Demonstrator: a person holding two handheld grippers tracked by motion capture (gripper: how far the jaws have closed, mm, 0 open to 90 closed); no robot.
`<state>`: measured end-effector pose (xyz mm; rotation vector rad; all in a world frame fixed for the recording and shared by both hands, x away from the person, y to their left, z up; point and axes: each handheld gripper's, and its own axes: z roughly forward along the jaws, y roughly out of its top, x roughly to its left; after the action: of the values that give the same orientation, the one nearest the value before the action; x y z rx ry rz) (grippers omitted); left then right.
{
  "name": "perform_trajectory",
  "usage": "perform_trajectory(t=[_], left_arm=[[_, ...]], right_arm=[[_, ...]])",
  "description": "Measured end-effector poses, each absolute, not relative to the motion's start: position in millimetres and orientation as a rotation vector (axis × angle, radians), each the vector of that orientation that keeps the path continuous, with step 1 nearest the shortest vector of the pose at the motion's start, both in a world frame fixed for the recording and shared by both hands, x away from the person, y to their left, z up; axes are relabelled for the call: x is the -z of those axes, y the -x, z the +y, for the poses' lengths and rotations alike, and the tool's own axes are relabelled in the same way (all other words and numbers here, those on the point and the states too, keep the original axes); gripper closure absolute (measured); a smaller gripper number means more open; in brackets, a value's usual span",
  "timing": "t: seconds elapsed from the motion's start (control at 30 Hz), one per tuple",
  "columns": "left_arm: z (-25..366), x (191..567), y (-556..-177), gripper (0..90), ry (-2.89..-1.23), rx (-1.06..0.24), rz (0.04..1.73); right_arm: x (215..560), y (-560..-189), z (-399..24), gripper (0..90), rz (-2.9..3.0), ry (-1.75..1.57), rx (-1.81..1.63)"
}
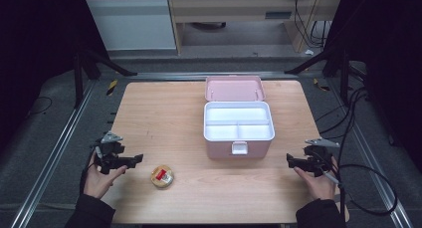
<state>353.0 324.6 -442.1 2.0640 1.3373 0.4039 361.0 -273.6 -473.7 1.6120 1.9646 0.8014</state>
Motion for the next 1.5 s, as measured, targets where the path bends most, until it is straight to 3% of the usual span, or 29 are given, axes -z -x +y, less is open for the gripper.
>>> perform_trajectory(t=[0.6, 1.23, 1.5], left_arm=[[265, 449, -332, 15.1, -2.31, -0.312, 1.182], [235, 470, -342, 10.4, -2.481, -0.189, 1.133], [229, 478, -349, 15.0, -2.519, -0.147, 1.138]], right_arm=[[477, -361, -259, 7.0, 2.055, -1.534, -0.704], [481, -363, -254, 6.2, 2.102, -1.525, -0.658], [482, -364, -253, 6.3, 2.113, -1.526, -0.646]])
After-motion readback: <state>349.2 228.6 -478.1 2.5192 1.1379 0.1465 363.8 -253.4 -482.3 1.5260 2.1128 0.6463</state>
